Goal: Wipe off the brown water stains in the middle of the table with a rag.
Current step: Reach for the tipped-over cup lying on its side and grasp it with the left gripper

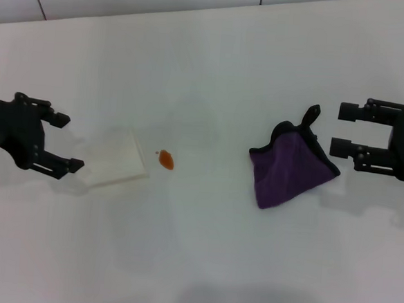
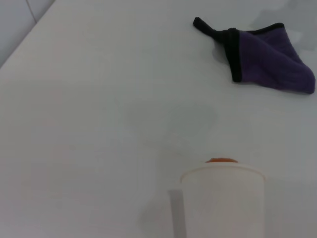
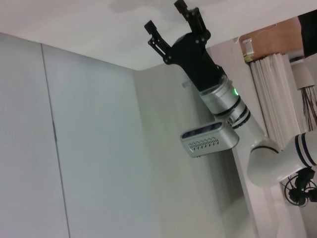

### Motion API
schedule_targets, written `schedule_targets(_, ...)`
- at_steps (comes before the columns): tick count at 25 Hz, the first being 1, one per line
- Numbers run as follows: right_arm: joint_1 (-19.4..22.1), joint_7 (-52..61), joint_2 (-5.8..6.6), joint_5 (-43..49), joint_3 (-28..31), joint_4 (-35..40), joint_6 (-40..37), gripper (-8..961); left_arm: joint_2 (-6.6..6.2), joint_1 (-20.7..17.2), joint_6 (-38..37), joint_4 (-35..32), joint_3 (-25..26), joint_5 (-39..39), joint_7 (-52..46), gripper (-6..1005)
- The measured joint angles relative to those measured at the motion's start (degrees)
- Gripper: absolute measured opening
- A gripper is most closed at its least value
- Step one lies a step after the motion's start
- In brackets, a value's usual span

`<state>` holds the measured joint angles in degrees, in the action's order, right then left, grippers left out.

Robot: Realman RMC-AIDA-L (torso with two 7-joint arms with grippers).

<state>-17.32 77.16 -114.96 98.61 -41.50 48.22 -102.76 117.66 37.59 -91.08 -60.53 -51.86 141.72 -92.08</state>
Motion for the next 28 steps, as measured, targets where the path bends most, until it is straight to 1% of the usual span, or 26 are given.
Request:
schedule_targets(2, -0.4, 0.0, 0.00, 0.0, 0.0, -0.3, 0.3, 707, 0.56, 0.7, 1.3, 2.2, 0.0, 0.0, 1.1, 771)
schedule_targets(6, -1.2, 0.0, 0.00, 0.0, -0.1, -0.7, 0.6, 707, 1.03, 1.3, 2.7, 4.6, -0.3, 0.1, 2.0, 766)
schedule_targets(11, -1.9, 0.0, 0.00, 0.0, -0.1, -0.8, 0.9, 708, 1.15, 1.5, 5.1, 7.0, -1.4, 0.1, 2.8, 759)
schedule_targets(18, -2.1, 0.0, -0.01, 0.0, -0.1, -0.8, 1.2, 708, 1.26, 1.9, 7.7, 8.6, -2.9, -0.4, 3.2, 750)
schedule_targets(23, -2.1, 0.0, -0.07, 0.0, -0.1, -1.0, 1.3, 707, 1.24, 3.1, 9.9, 11.9, -2.9, -0.4, 4.5, 744)
schedule_targets(28, -2.2, 0.0, -0.09, 0.0, -0.1, -1.2, 1.4, 707, 1.29, 4.3, 10.7, 13.9, -2.9, -0.5, 5.1, 737)
